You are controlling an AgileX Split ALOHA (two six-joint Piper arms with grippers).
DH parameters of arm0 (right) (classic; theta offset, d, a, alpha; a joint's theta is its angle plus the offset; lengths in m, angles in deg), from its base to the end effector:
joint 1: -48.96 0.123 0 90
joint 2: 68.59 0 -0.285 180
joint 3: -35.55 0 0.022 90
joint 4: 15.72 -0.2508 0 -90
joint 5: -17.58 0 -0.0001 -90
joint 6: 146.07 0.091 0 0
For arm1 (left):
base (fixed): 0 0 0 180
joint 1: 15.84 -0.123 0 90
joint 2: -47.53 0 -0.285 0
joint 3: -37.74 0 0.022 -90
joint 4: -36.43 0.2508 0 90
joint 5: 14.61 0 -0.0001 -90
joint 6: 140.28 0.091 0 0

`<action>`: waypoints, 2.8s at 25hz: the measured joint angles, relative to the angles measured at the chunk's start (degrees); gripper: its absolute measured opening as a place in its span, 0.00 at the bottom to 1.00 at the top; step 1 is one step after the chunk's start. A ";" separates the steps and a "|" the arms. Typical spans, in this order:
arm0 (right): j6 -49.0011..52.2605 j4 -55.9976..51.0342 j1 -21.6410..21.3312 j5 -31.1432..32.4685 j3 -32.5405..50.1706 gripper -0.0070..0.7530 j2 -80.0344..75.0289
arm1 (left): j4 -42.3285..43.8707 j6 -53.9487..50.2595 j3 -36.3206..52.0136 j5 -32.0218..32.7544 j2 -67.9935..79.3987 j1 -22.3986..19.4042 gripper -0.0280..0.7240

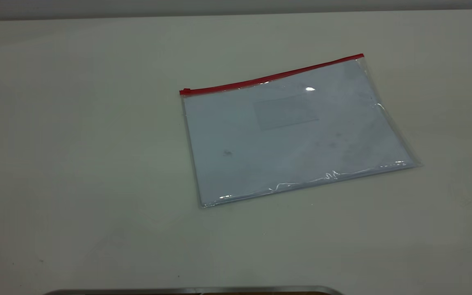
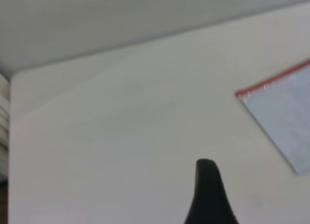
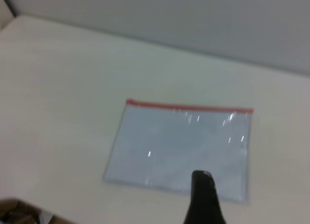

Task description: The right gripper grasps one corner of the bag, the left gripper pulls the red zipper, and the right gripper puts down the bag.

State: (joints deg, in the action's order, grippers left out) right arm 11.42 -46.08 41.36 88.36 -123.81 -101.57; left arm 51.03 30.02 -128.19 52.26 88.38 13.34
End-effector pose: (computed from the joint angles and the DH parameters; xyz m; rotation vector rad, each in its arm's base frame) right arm 0.0234 0.0407 0.4026 -0.3613 2.0332 0.3217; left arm 0.0564 -0.0073 0.4257 0.3235 2.0738 -0.1003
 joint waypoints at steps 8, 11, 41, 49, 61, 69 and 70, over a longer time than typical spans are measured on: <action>-1.87 3.94 0.00 0.00 17.70 0.79 11.43 | -0.89 -0.05 17.57 0.00 -11.10 0.00 0.81; -0.90 8.55 0.00 -0.43 22.77 0.79 15.11 | -1.11 -0.10 22.49 0.00 -13.54 0.00 0.81; 13.89 25.25 0.00 -5.73 28.95 0.79 26.15 | -6.98 1.75 34.34 -3.74 -15.38 0.00 0.81; 13.89 25.30 0.00 -5.74 28.95 0.79 26.15 | -12.87 7.70 35.28 -2.94 -15.38 0.00 0.81; 13.89 25.30 0.00 -5.74 28.95 0.79 26.15 | -13.29 8.56 35.28 -2.94 -15.50 0.00 0.81; 13.89 25.35 0.00 -5.74 28.95 0.78 26.15 | -13.40 8.72 35.28 -2.94 -22.44 -18.04 0.81; 13.89 25.35 0.00 -5.74 28.95 0.78 26.15 | -13.48 8.72 35.28 -2.94 -23.52 -20.40 0.81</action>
State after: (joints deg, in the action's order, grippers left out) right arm 25.31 -20.73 41.36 82.62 -94.85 -75.42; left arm 37.55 38.74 -92.91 49.32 64.86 -7.06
